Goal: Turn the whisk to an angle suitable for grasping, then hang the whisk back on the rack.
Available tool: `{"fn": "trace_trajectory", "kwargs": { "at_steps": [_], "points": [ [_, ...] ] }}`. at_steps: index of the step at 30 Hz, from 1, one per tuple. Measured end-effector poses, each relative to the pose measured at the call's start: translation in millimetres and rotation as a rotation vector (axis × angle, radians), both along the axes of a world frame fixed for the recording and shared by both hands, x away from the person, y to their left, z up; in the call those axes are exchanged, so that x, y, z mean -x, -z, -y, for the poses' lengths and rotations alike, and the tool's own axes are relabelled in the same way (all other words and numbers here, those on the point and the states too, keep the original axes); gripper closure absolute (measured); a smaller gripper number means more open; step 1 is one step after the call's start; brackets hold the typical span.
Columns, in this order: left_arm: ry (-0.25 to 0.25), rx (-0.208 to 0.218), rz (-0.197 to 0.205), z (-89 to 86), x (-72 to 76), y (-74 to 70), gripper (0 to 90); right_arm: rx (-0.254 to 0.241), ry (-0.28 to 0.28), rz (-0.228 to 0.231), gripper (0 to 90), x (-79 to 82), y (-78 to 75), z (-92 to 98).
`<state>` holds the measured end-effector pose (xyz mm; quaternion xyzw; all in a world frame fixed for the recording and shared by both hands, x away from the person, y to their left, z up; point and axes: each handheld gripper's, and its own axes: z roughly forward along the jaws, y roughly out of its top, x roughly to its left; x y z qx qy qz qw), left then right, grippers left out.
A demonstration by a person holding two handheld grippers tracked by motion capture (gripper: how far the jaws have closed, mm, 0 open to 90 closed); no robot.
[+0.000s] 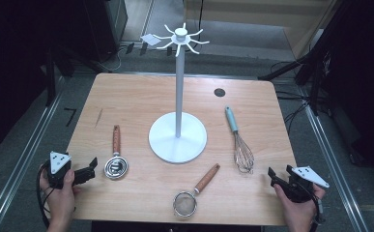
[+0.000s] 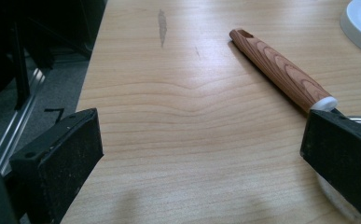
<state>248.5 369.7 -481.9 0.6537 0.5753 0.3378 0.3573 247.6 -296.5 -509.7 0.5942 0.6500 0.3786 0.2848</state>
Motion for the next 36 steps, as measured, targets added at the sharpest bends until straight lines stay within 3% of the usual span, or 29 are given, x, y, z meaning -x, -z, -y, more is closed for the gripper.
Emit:
{"fn": "trace_trajectory", "kwargs": {
  "at_steps": [2, 6, 8, 10, 16, 19, 21, 22, 23, 25, 26, 27, 29, 30, 31, 34, 36],
  "points": [
    [-0.003, 0.002, 0.002, -0.1, -0.2, 0.0, 0.0, -0.005, 0.015, 0.000, 31.7, -2.2, -0.1, 1.6],
    [-0.003, -0.002, 0.007, 0.2, -0.7, -0.1, 0.0, 0.004, -0.009, -0.004, 36.0, -3.8, 0.0, 0.6],
    [0.000, -0.006, 0.016, 1.3, 0.3, 0.0, 0.0, 0.034, -0.039, -0.006, 40.0, -4.1, 0.0, -3.1],
    [0.011, -0.020, 0.016, 2.3, 2.1, -0.1, 0.0, 0.030, -0.080, -0.039, 43.9, -4.7, -1.7, -7.7],
    [0.035, -0.029, 0.034, 4.4, 6.2, 0.1, 0.0, 0.013, -0.091, -0.093, 45.8, -11.7, -28.0, -13.5],
    [0.049, -0.025, 0.032, 4.2, 5.8, 0.1, 0.0, 0.015, -0.126, -0.152, 45.8, -24.1, -42.5, -19.7],
    [0.051, -0.032, 0.023, 4.6, 4.9, 0.1, 0.0, 0.045, -0.142, -0.193, 45.6, -35.6, -48.8, -27.9],
    [0.051, -0.032, 0.023, 4.6, 4.9, 0.1, 0.0, 0.045, -0.142, -0.193, 45.6, -35.6, -48.8, -27.9],
    [0.056, -0.038, 0.021, 5.1, 4.5, 0.0, 0.0, 0.053, -0.152, -0.215, 43.7, -46.6, -53.7, -33.7],
    [0.063, -0.037, 0.021, 5.4, 4.2, 0.2, 0.0, 0.020, -0.155, -0.260, 41.3, -57.7, -57.8, -37.8],
    [0.063, -0.037, 0.021, 5.4, 4.2, 0.2, 0.0, 0.020, -0.155, -0.260, 41.3, -57.7, -57.8, -37.8],
    [0.062, -0.036, 0.020, 5.4, 4.0, 0.2, 0.0, -0.004, -0.152, -0.298, 39.2, -71.8, -62.2, -43.4],
    [0.060, -0.033, 0.018, 4.9, 3.7, 0.3, 0.0, -0.015, -0.169, -0.324, 36.8, -82.2, -65.1, -47.5],
    [0.060, -0.033, 0.018, 4.9, 3.7, 0.3, 0.0, -0.015, -0.169, -0.324, 36.8, -82.2, -65.1, -47.5],
    [0.057, -0.029, 0.015, 4.4, 3.6, 0.1, 0.0, -0.002, -0.177, -0.334, 40.0, -92.7, -68.1, -54.2],
    [0.053, -0.029, 0.016, 4.5, 3.5, 0.3, 0.0, 0.079, -0.153, -0.319, 47.9, -103.5, -69.5, -62.3],
    [0.052, -0.031, 0.011, 4.9, 2.9, 0.4, 0.0, 0.073, -0.153, -0.316, 49.5, -111.8, -71.0, -64.3]
  ]
}}
